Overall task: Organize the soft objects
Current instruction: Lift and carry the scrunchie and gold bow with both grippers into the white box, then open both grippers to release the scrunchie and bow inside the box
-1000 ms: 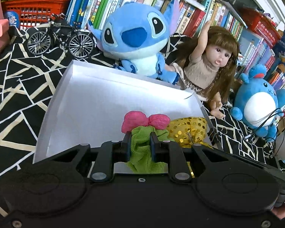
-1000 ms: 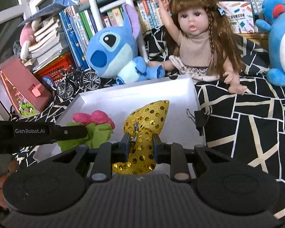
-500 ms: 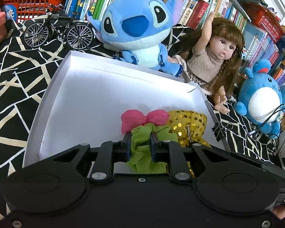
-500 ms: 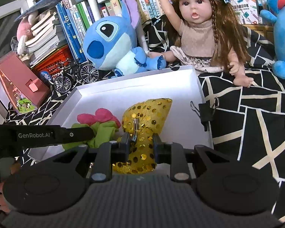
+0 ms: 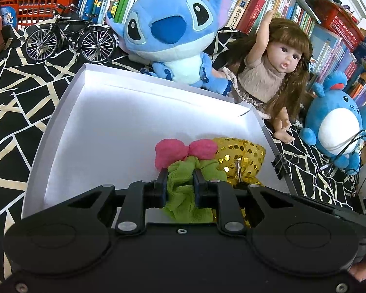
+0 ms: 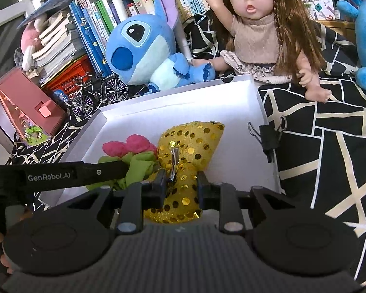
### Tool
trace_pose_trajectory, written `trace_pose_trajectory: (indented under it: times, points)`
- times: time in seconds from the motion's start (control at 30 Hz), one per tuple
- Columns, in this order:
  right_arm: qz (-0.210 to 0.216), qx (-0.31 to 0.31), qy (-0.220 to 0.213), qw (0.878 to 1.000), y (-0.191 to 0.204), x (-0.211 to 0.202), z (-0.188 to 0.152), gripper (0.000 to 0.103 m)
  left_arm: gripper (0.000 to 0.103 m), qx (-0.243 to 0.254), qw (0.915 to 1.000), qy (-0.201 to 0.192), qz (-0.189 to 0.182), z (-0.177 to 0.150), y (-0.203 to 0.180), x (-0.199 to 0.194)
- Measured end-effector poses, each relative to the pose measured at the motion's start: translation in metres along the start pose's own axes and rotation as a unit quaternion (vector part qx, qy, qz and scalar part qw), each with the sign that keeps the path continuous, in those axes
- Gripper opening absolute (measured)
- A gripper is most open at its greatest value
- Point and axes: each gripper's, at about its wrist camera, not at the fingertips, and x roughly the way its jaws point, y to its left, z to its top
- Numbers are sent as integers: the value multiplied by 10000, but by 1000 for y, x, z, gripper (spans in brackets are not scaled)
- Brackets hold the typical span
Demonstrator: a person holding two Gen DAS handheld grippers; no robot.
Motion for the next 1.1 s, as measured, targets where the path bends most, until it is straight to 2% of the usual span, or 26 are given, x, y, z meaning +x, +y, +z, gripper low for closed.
trace_pose_trajectory:
  times: [0.2,0.27,0.3,0.33,0.67,0.8,1.1]
  points:
    - [63,31,-28,10000,-1,-2,-1,40,28,-26,10000,26,-23,0,3,-3]
    - [79,48,-29,10000,-2,-4,-1,48,41,-14,10000,17,-19,1,3,-5]
    - [89,58,-31,9999,-2,-5,-1,56,42,0,10000,5,-17,0,3,-7]
    - [92,65,-40,9999,-3,-6,-2,58,45,15,10000,-12,-19,0,3,-8]
    - [173,-16,-273,9995,-2,-30,-4,73,78,408,9984,-385,67,-3,-7,-40]
    - [195,-137,-441,9987,3,-47,-6,78,81,570,9966,-597,86,-7,-12,-61]
    - [191,-695,-825,9940,27,-90,-29,85,86,604,9931,-1009,38,-31,-7,-114]
